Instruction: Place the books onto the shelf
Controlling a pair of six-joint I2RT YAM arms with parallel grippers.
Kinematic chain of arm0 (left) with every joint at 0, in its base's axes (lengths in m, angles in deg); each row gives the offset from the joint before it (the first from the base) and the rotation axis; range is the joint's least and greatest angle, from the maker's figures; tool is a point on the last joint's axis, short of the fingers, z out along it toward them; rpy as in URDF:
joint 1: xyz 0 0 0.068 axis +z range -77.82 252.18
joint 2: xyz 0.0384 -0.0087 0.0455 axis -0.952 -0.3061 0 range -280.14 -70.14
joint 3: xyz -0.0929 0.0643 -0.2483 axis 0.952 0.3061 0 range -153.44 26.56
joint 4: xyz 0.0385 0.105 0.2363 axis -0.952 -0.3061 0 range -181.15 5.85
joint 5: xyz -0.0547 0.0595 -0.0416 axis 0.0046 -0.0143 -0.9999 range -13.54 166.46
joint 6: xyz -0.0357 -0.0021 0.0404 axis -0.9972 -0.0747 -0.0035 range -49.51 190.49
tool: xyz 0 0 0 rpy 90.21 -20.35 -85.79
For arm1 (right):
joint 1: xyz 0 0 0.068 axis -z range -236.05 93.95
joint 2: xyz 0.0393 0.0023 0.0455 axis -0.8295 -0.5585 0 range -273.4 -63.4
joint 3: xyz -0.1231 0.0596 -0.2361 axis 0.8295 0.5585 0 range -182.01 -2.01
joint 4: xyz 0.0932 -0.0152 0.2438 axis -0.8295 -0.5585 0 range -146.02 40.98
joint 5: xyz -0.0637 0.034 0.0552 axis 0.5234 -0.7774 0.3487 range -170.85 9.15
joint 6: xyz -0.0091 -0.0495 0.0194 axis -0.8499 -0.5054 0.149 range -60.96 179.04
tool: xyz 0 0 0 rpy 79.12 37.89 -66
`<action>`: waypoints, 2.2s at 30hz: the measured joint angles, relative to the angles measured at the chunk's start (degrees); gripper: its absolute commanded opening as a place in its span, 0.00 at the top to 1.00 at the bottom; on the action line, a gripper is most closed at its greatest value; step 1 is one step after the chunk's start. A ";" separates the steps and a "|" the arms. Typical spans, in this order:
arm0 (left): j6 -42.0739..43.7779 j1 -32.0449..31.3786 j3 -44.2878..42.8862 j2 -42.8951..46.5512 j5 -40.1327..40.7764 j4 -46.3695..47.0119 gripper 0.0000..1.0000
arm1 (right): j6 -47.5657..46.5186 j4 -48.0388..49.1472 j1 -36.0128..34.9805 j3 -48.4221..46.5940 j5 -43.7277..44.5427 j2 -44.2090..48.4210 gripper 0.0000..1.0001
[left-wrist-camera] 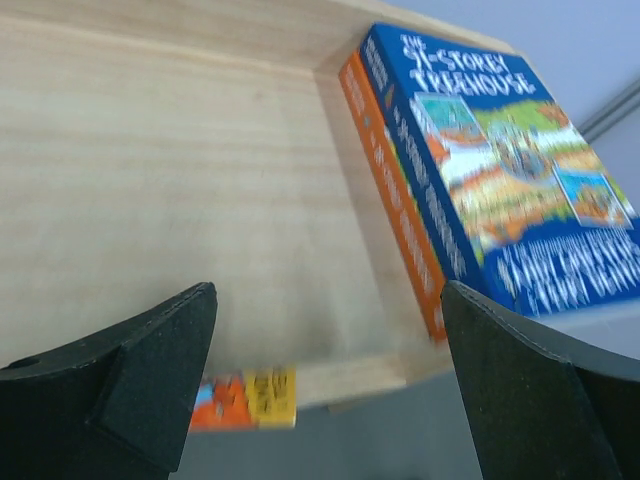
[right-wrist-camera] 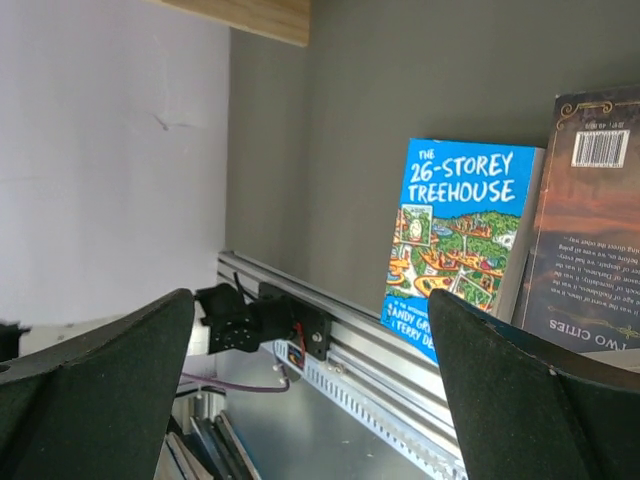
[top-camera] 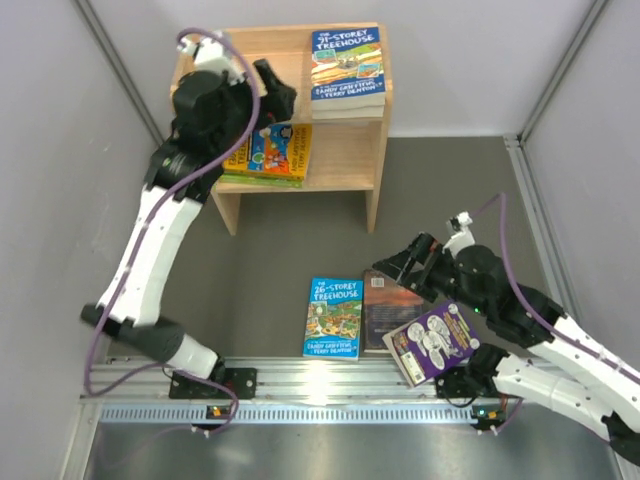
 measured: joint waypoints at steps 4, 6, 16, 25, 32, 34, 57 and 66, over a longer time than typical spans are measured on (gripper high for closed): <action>-1.36 -0.07 15.98 18.25 -0.35 -1.90 0.01 | -0.35 2.19 0.00 0.33 -2.60 -6.08 0.00; -2.67 0.07 23.43 25.90 -0.83 -3.26 0.01 | -0.31 2.89 0.15 0.94 -3.78 -9.46 0.00; -11.13 0.07 62.55 41.94 -15.93 -7.74 0.01 | -1.03 7.41 0.87 3.89 -12.31 -30.71 0.00; -21.68 -0.20 87.19 44.57 -29.38 -2.12 0.01 | -0.76 17.38 0.68 8.41 -18.58 -39.56 0.01; -27.21 -1.25 98.03 41.11 -35.58 9.62 0.01 | -0.39 23.71 -3.72 7.43 -19.50 -46.99 0.02; -28.98 -1.84 100.21 38.29 -36.57 13.81 0.01 | -0.37 23.12 -4.83 5.11 -19.96 -49.79 0.02; -33.44 -2.78 90.71 42.88 -39.01 18.53 0.07 | 0.83 13.99 -7.87 1.03 -12.39 -43.65 1.00; -33.20 -2.43 84.39 46.80 -36.22 14.93 0.16 | 10.86 21.46 -1.70 4.94 -16.39 -24.46 1.00</action>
